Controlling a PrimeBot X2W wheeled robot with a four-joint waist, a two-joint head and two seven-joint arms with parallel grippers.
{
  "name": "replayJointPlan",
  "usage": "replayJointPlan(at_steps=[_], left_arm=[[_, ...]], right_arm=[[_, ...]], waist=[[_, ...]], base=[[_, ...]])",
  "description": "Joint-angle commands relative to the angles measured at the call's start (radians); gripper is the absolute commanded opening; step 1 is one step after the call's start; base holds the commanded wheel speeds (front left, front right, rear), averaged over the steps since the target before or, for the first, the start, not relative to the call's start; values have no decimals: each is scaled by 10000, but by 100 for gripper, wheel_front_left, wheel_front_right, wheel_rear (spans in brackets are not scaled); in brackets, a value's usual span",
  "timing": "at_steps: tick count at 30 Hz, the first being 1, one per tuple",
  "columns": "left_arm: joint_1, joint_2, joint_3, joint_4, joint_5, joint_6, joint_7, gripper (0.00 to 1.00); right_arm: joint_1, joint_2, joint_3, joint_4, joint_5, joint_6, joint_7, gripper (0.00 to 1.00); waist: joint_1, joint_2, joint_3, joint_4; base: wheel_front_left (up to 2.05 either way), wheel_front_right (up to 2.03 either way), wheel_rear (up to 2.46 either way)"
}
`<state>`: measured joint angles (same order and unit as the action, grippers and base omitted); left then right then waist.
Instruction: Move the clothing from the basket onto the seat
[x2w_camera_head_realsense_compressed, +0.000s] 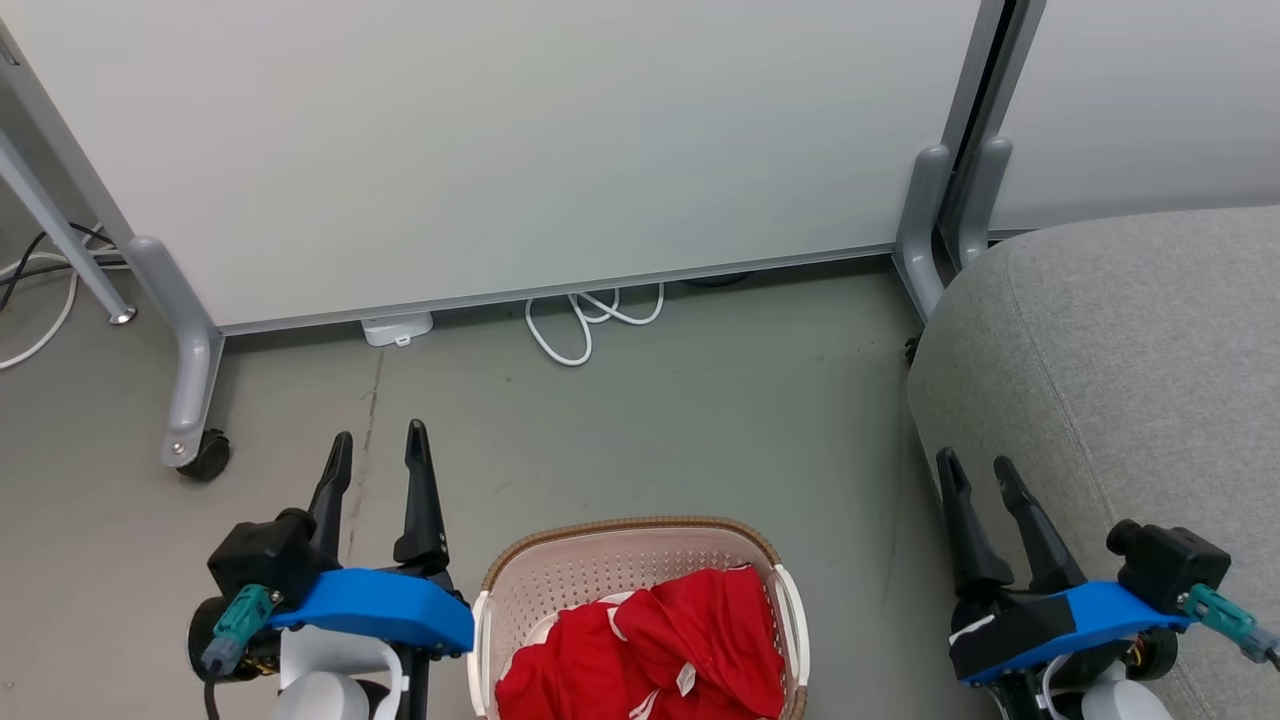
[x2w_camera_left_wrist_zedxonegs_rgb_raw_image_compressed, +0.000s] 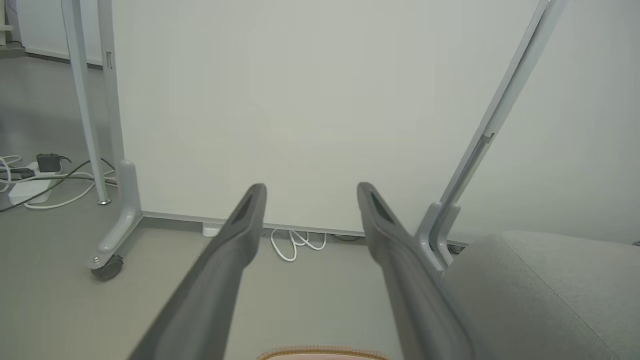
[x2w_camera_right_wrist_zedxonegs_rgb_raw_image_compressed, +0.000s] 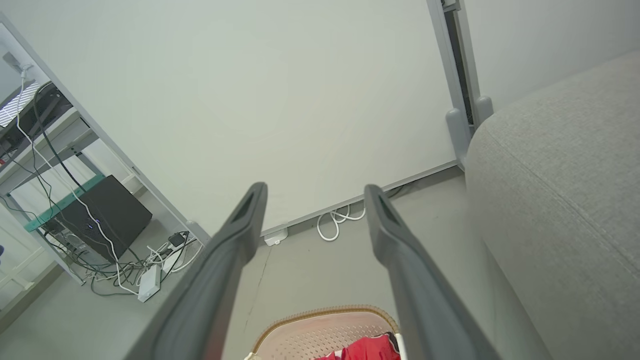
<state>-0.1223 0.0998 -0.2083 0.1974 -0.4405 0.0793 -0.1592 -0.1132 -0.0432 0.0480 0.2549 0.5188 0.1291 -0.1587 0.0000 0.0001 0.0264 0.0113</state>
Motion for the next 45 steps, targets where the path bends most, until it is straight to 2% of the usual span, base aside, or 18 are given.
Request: replayJointPlan(at_steps=[1,15,28,45], left_arm=[[-233,105,-102,-53,351,72,-118,100],[-267,183,-479,-37,1618,160,-430,100],[-232,51,-511,101,2425,-632,-709,100],[-262,-289,-135,844,3367,-1309,-1003,100]], right_arm=[[-163,-74,39,-11,-368,17,-125,100],[-243,-84,145,126,-1698,20,-438,100],[-249,-89,265,177,-2740,22,-716,100],[-254,-96,283,306,-3872,17,-1010,100]], waist=[[0,-1,-6,8],[0,-1,24,50],[0,-1,82,87],[0,-1,150,94]], base=[[0,0,0],[0,0,0],[0,0,0],[0,0,0]])
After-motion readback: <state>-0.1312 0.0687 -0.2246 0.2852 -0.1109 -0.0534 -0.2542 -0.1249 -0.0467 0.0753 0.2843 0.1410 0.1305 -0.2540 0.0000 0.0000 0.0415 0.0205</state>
